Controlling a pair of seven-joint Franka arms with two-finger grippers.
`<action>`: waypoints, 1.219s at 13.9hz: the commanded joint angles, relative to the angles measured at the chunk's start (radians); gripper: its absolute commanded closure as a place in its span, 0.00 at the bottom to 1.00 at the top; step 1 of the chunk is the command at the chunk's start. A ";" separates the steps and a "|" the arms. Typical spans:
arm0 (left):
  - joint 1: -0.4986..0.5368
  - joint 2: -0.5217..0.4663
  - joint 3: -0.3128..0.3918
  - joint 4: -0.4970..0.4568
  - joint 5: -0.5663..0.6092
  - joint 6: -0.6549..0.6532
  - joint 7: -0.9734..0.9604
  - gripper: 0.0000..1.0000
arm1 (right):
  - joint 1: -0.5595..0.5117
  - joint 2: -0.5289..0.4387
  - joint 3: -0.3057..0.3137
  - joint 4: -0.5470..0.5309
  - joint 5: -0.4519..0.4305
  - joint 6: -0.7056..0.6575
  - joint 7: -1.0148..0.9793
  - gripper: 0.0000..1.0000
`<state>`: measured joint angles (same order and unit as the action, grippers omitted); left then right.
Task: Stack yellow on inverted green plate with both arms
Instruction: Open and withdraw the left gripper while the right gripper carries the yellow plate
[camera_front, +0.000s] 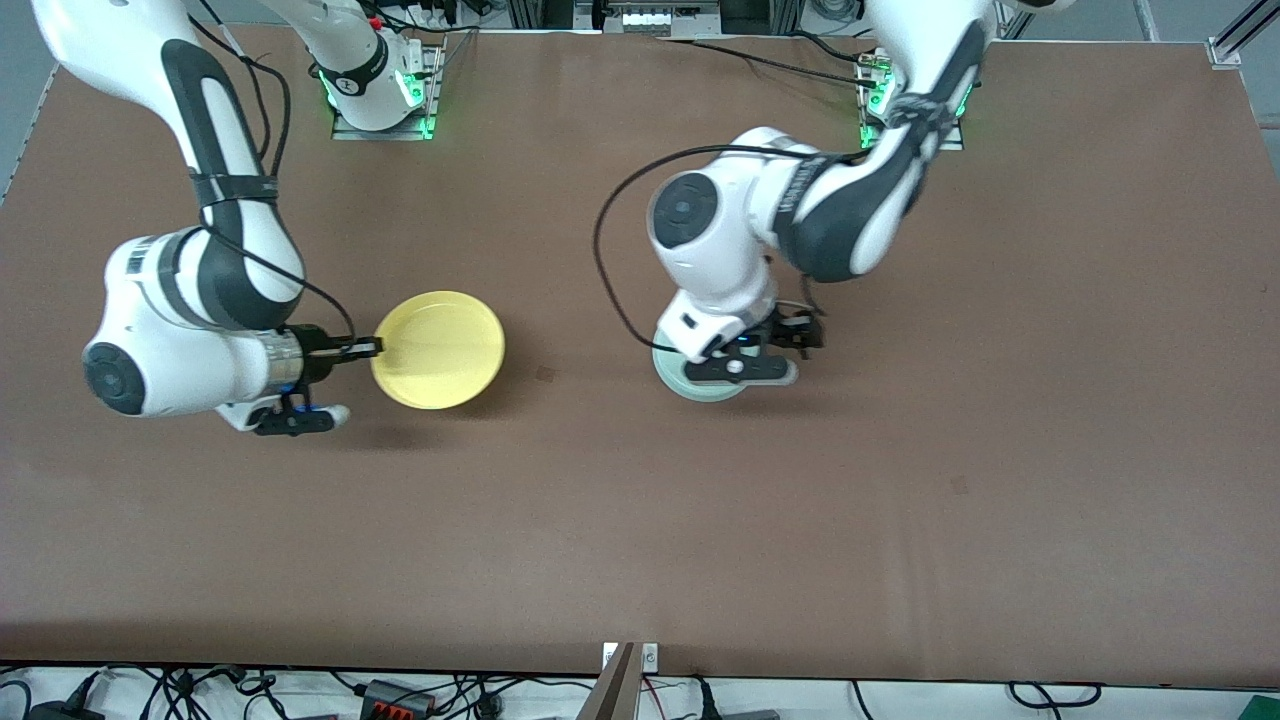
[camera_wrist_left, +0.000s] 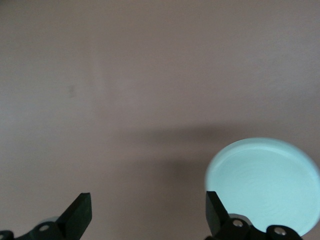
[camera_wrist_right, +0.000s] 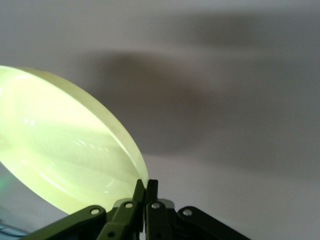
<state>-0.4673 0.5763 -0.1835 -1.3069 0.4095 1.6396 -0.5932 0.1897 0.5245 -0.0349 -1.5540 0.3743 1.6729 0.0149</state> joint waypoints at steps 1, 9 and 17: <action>0.116 -0.110 -0.014 -0.028 -0.075 -0.085 0.185 0.00 | 0.095 0.052 -0.005 0.064 0.116 -0.012 0.108 1.00; 0.442 -0.357 -0.019 -0.089 -0.326 -0.190 0.516 0.00 | 0.339 0.236 -0.005 0.219 0.179 0.195 0.430 1.00; 0.547 -0.673 0.044 -0.476 -0.408 0.020 0.691 0.00 | 0.508 0.302 -0.005 0.219 0.190 0.367 0.579 1.00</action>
<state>0.0725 -0.0140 -0.1609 -1.6808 0.0256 1.6081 0.0583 0.6807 0.8064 -0.0286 -1.3675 0.5446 2.0384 0.5745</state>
